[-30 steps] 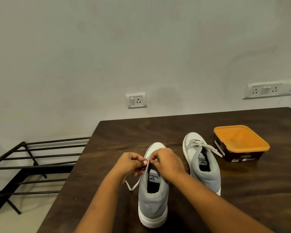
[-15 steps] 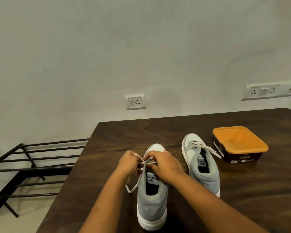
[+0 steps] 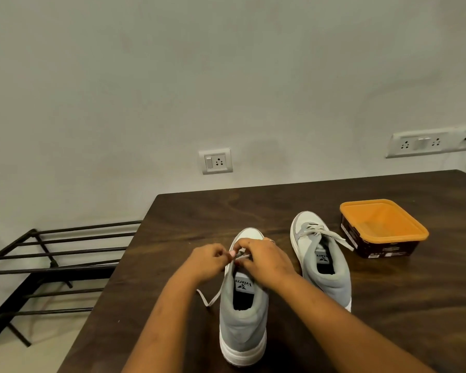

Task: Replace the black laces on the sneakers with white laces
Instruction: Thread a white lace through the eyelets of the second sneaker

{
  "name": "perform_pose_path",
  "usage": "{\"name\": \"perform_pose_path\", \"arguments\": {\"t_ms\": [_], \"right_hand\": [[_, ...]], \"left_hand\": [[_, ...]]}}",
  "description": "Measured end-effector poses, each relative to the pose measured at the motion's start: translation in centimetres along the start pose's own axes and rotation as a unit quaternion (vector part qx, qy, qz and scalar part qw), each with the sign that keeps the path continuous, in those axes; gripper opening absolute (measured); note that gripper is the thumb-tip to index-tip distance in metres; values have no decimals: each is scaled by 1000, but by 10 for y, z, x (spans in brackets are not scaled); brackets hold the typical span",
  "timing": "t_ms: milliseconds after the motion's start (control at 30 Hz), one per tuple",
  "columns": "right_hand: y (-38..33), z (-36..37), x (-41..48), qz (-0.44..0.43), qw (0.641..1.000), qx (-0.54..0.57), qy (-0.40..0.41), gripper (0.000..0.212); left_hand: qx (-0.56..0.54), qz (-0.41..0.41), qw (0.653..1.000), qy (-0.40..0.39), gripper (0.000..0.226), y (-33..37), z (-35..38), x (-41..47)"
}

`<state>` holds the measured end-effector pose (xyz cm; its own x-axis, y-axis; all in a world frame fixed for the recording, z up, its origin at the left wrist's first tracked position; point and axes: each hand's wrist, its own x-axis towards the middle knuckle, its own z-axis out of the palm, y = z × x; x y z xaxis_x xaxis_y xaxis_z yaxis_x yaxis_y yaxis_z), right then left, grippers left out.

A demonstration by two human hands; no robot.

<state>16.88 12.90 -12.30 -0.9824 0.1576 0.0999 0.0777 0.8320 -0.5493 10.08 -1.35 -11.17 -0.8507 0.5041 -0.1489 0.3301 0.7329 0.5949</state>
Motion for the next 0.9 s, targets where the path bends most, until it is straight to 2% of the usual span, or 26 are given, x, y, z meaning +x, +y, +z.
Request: {"name": "perform_pose_path", "arguments": {"t_ms": [67,133,233,267,333,433,500,633,700,733,767,800,833,867,900], "right_hand": [[0,0,0,0,1000,1,1,21],[0,1,-1,0,1000,8,3,20],[2,1,1,1,1000,7,2,19],[3,1,1,1,1000,3,0,19],[3,1,2,4,1000,-2,-3,19],[3,3,3,7,1000,-4,-1,27],[3,6,4,6,1000,2,-2,34],[5,11,6,10,999,39,-13,38],[7,12,7,15,998,54,-11,38],[8,11,7,19,998,62,-10,37],[9,10,8,24,997,69,-9,37],[10,10,8,31,997,76,-8,36],[11,8,9,36,996,84,-7,35],[12,7,10,40,995,91,-7,34],[13,6,11,43,994,97,-7,33]], "left_hand": [[21,7,1000,-14,34,3,1,1],[-8,19,1000,12,37,3,1,4],[-167,15,983,71,39,6,-2,0],[-257,5,961,99,39,8,-4,-1],[-430,-15,888,162,37,11,-9,-4],[-558,-34,791,247,33,9,-15,-5],[-601,-39,753,265,31,9,-15,-4],[-632,-59,722,274,29,10,-15,-4],[-609,-97,737,278,27,8,-17,-5],[-576,-119,760,279,27,5,-19,-6],[-521,-140,797,271,28,1,-23,-7],[-429,-161,854,245,28,-4,-27,-9],[-298,-179,918,190,28,-11,-30,-11],[-161,-187,964,100,26,-16,-31,-13],[-50,-190,981,-5,23,-20,-30,-16]]}}
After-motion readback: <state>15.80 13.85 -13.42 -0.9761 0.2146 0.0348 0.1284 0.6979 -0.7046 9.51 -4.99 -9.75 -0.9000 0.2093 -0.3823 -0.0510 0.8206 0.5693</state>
